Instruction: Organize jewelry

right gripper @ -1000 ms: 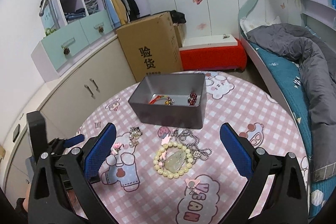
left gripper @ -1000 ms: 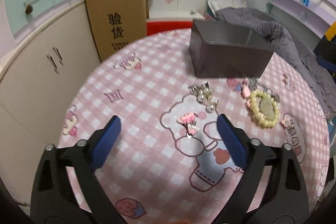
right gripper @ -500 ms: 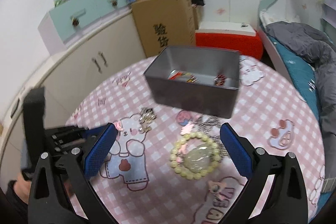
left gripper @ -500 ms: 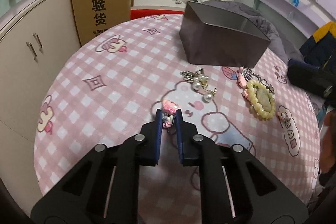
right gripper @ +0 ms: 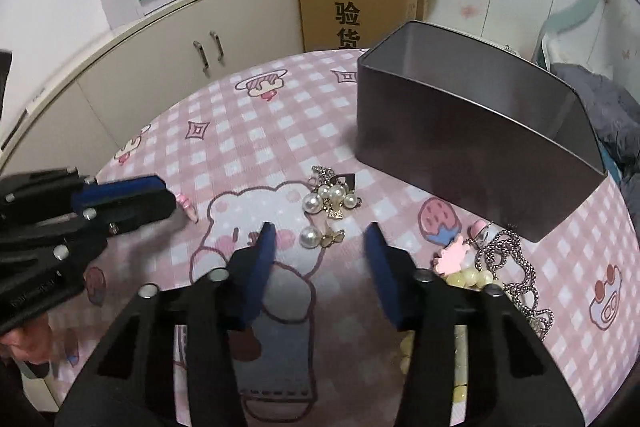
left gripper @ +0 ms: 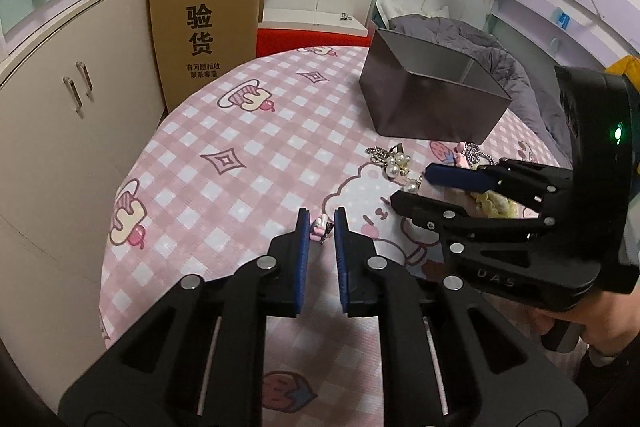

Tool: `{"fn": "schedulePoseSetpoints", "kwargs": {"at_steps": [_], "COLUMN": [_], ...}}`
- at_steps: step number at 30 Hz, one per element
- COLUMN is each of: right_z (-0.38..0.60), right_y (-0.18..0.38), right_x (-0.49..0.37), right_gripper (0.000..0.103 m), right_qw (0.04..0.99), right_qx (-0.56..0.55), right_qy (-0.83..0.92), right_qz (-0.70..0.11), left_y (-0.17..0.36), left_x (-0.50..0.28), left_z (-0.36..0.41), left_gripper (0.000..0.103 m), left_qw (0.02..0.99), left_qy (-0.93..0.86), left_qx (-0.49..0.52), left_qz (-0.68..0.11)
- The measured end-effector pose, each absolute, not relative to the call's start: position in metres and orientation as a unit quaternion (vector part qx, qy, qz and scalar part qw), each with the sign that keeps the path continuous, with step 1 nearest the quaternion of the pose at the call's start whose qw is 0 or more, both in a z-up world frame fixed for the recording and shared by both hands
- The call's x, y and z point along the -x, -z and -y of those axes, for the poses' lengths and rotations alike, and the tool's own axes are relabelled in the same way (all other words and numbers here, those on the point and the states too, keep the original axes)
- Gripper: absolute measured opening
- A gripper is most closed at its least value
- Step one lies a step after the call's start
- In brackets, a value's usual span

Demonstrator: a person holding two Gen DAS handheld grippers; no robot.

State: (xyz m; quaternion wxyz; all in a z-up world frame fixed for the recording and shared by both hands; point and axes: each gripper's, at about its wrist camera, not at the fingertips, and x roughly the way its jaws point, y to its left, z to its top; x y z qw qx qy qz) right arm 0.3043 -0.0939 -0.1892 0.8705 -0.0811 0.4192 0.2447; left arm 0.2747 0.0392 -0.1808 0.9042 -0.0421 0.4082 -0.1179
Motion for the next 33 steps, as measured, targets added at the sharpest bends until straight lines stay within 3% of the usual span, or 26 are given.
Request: {"fn": "schedulePoseSetpoints", "kwargs": {"at_steps": [1, 11, 24, 33], "right_z": [0.095, 0.114, 0.172, 0.202], "right_y": [0.188, 0.171, 0.065, 0.022], "right_x": [-0.303, -0.288, -0.279, -0.299], "right_gripper": [0.018, 0.017, 0.017, 0.017], "right_qw": [0.868, 0.873, 0.916, 0.938], "right_qx": [0.081, 0.042, -0.002, -0.003], "right_qy": [-0.252, -0.272, -0.264, -0.231], "right_qz": [-0.419, -0.402, -0.302, -0.258], "left_y": [0.18, 0.159, 0.081, 0.04], "left_x": [-0.274, -0.267, -0.268, -0.291], "left_z": [-0.04, -0.033, -0.023, -0.009], "left_gripper": [0.012, 0.013, 0.012, 0.012], "left_qw": [0.905, 0.912, 0.936, 0.944], "left_qy": [0.118, 0.134, 0.176, 0.2], "left_qx": [0.043, 0.046, 0.039, 0.032], "left_qz": [-0.407, -0.385, -0.302, -0.261]}}
